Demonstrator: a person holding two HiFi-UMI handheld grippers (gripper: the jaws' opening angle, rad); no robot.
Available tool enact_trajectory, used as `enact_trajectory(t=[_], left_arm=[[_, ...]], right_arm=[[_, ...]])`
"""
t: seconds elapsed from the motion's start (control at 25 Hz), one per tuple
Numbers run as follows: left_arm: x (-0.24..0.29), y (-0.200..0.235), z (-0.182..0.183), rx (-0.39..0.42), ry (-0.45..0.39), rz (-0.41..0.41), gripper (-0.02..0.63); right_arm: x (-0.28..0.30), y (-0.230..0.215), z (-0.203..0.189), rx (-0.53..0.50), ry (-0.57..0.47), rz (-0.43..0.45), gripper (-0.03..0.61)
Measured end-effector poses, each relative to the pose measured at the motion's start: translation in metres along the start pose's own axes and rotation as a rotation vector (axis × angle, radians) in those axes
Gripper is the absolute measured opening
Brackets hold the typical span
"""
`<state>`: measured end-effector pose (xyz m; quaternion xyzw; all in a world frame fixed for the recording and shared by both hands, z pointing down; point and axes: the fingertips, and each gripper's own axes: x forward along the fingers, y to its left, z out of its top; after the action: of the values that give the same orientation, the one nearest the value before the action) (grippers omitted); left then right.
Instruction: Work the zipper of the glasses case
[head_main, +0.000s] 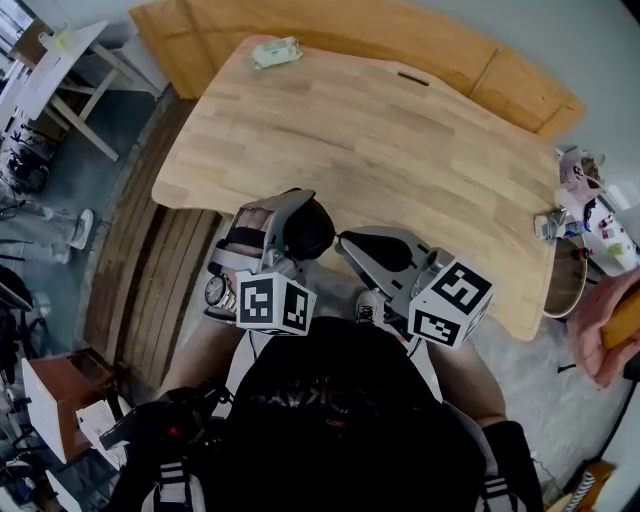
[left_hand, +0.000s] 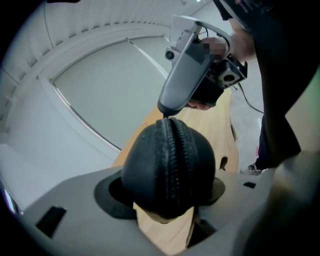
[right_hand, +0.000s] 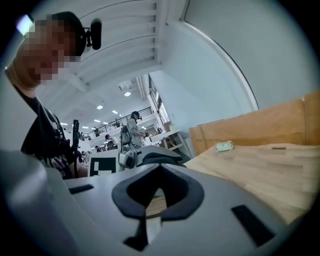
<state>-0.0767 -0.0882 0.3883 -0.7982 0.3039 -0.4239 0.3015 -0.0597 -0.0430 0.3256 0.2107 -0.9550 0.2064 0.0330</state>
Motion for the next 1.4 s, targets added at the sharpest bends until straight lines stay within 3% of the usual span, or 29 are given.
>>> enact_trajectory(t=[0.16,0.28,0.56,1.0,1.16,1.2,1.28,1.4], left_arm=[[0.004,0.005,-0.012,0.061,0.084,0.056,0.284],[0.005,0.005,-0.021,0.086,0.137,0.065,0.284],[0.007,-0.001,-0.022,0.078,0.161,0.054,0.284],[0.008,-0.018,-0.02,-0.002,0.122,-0.014,0.284],[0.006,-0.016,-0.017,-0.072,0.08,-0.015,0.284],[0.005,-0.014,-0.016,-0.107,0.062,-0.018,0.284],[0.002,-0.01,-0.014,-0.176,0.024,-0.03,0.284],[-0.003,-0.007,-0.008,-0.291,-0.052,-0.069,0.284]], right_arm=[[0.007,0.015,-0.004,-0.078,0.035,0.02,0.015],[0.017,0.025,-0.008,-0.19,0.084,0.002,0.015],[0.033,0.041,-0.017,-0.263,0.132,0.026,0.015],[0.037,0.041,-0.031,-0.166,0.12,0.088,0.015],[0.029,0.044,-0.022,-0.115,0.031,0.13,0.018],[0.022,0.043,-0.014,-0.085,-0.019,0.148,0.032],[0.005,0.036,0.001,-0.003,-0.119,0.18,0.132],[-0.019,0.014,0.011,0.051,-0.199,0.171,0.178]])
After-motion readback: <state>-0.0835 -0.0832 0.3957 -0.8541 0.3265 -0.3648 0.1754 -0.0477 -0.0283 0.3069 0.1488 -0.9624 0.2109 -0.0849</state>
